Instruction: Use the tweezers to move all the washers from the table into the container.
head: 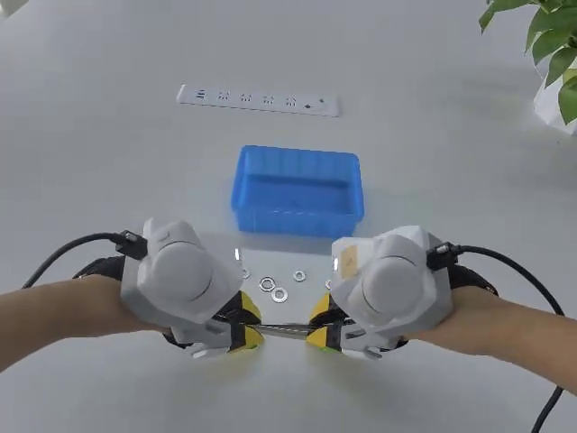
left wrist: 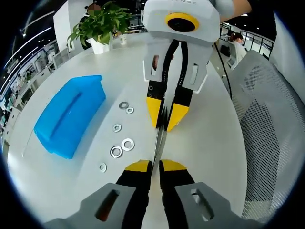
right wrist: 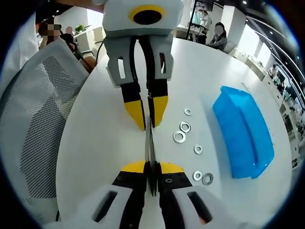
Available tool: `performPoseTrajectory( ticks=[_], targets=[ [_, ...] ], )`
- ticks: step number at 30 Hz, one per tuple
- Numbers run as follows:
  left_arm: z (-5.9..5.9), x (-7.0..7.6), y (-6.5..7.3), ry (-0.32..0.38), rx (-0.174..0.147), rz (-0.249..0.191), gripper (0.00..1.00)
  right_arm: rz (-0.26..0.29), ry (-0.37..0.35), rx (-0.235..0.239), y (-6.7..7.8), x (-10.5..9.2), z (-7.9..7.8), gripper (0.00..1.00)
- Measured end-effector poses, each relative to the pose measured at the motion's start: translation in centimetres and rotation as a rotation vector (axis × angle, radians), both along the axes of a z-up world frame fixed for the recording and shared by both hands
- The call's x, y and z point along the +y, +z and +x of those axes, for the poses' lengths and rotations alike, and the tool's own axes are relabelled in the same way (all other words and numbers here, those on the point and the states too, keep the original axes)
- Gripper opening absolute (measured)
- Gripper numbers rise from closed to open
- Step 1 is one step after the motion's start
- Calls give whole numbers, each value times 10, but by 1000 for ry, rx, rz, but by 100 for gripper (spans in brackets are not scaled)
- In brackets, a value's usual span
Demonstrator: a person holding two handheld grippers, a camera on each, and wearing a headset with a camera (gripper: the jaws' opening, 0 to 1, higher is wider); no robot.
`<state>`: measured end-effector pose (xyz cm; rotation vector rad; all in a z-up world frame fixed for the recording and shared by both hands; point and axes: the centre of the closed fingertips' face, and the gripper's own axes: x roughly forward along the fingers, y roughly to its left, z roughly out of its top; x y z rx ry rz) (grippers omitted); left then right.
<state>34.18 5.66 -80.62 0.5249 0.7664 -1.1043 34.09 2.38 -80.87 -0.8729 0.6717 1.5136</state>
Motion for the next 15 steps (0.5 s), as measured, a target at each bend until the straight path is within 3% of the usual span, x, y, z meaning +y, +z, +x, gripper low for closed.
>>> performPoseTrajectory(
  ticks=[3,7,9,11,14,15],
  targets=[
    [1,-4,0,-4,-16,-13,8,-7,-13,3,0,0,1,9],
    [1,-5,0,15,-5,-17,8,-3,-20,3,0,0,1,8],
    [2,-5,1,92,1,-31,8,-3,-20,-2,0,0,1,8],
    [-11,-12,2,66,42,-65,6,0,-27,-8,0,-1,2,9],
    [-19,-13,5,61,35,-54,6,-4,25,-17,0,-2,-6,9],
    [-19,-14,11,44,11,-64,5,-10,48,-44,1,-2,-7,9]
  ],
)
